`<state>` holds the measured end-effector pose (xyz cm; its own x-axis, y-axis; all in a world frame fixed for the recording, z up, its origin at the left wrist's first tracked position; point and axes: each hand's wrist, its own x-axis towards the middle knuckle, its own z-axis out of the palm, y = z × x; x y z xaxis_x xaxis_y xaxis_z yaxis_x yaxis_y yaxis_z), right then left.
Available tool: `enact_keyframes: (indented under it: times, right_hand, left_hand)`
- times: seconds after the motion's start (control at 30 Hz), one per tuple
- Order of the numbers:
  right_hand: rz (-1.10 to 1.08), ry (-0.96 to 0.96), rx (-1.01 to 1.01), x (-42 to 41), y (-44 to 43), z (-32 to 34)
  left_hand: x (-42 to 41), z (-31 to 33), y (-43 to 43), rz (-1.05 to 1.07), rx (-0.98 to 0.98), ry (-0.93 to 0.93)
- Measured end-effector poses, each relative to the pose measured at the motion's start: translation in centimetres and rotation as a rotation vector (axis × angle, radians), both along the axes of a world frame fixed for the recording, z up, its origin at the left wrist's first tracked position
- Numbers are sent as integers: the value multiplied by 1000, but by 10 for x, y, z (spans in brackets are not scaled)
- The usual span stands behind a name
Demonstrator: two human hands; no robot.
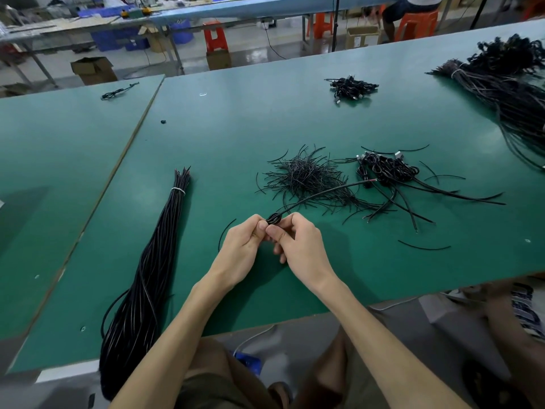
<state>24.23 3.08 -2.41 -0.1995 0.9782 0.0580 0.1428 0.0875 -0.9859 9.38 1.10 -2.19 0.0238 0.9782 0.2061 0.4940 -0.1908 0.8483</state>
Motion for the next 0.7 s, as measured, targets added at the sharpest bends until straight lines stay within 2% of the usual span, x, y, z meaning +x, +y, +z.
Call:
enact_keyframes:
  times: [0.33,0.5,0.6,0.7]
  right_hand:
    - [22,-71,-28,4,0,7]
    - [100,-228,21,4,4,11]
    - [142,-177,24,6,5,12]
    - [145,-24,-55,8,4,11]
  left_hand:
    - [2,-2,1,49,28,88]
    - [0,-4,0,66,159,241]
    - [-4,-6,1,59,163,217]
    - [-2,-6,1,45,100,181]
